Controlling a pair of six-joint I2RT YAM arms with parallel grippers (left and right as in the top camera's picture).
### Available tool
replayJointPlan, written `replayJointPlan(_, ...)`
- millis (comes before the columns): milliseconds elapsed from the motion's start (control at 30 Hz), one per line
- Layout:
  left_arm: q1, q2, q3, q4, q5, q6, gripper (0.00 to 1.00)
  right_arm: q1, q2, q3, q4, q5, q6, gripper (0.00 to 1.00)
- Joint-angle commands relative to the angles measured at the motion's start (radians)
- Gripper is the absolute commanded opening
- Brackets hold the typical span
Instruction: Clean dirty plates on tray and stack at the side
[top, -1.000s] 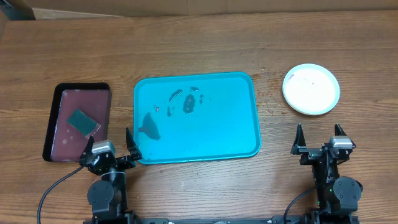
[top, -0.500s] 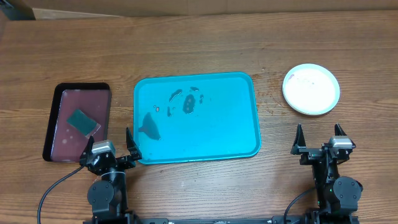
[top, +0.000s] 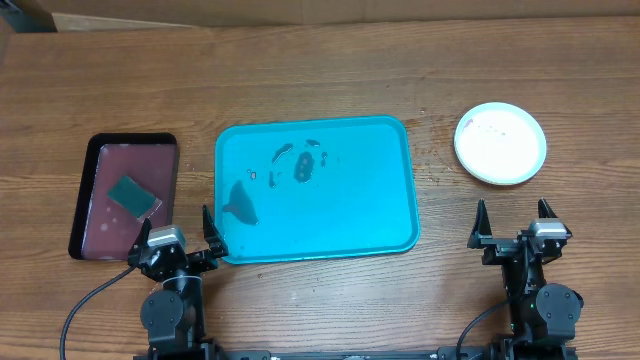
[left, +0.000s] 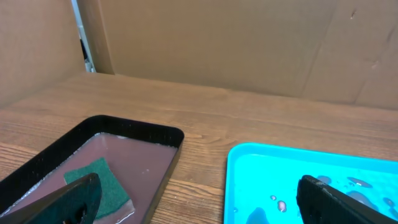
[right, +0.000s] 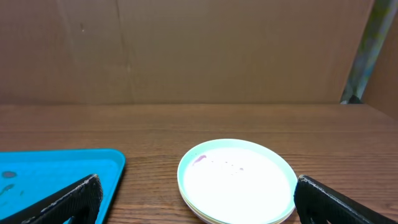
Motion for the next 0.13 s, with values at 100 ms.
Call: replayJointPlan(100, -0.006, -0.011, -0.004, 0.001, -0.002, 0.018, 1.00, 0.006, -0.010, -0.010, 0.006, 0.006, -0.004, 1.00)
